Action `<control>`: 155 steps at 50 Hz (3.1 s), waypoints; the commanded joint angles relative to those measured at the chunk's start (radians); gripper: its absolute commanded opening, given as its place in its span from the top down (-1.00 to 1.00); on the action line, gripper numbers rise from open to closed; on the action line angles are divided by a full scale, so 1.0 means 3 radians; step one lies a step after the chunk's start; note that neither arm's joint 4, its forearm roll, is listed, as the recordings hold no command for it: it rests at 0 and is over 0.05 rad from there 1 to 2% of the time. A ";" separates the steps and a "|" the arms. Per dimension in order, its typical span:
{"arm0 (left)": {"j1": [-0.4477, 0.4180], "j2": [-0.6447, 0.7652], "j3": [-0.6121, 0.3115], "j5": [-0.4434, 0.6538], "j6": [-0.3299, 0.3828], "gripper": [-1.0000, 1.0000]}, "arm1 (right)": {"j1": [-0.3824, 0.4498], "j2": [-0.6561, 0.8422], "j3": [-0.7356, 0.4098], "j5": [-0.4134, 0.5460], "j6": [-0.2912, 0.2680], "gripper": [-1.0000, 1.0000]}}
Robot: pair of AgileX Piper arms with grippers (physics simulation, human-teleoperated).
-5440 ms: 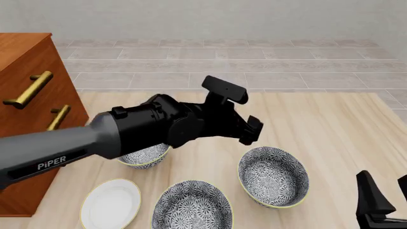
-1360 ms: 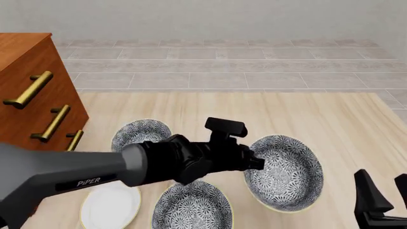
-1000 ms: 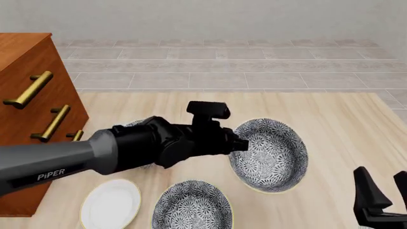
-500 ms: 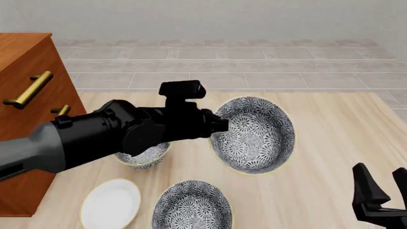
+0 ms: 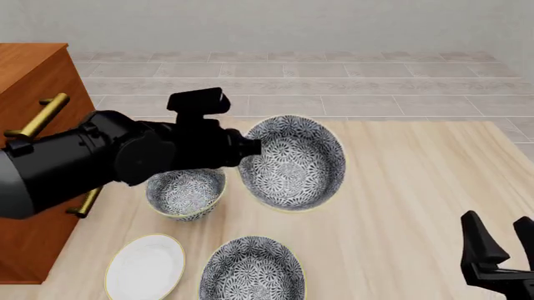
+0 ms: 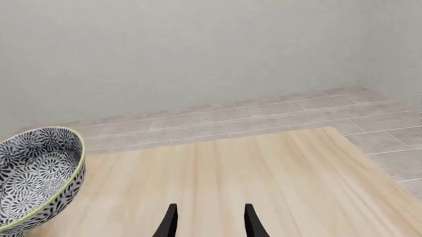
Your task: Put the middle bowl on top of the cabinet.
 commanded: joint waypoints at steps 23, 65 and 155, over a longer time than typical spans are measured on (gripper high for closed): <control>0.0808 -0.0621 -0.0044 0.1086 0.0114 1.00 | 0.0061 -0.0094 0.0001 0.0146 -0.0061 -1.00; 0.1399 -0.1136 0.0073 0.1638 -0.0119 1.00 | 0.0089 -0.0254 0.0001 0.0324 -0.0121 -1.00; 0.3511 -0.1117 -0.1785 0.2775 -0.0895 1.00 | 0.0131 -0.0218 0.0002 0.0431 -0.0266 -1.00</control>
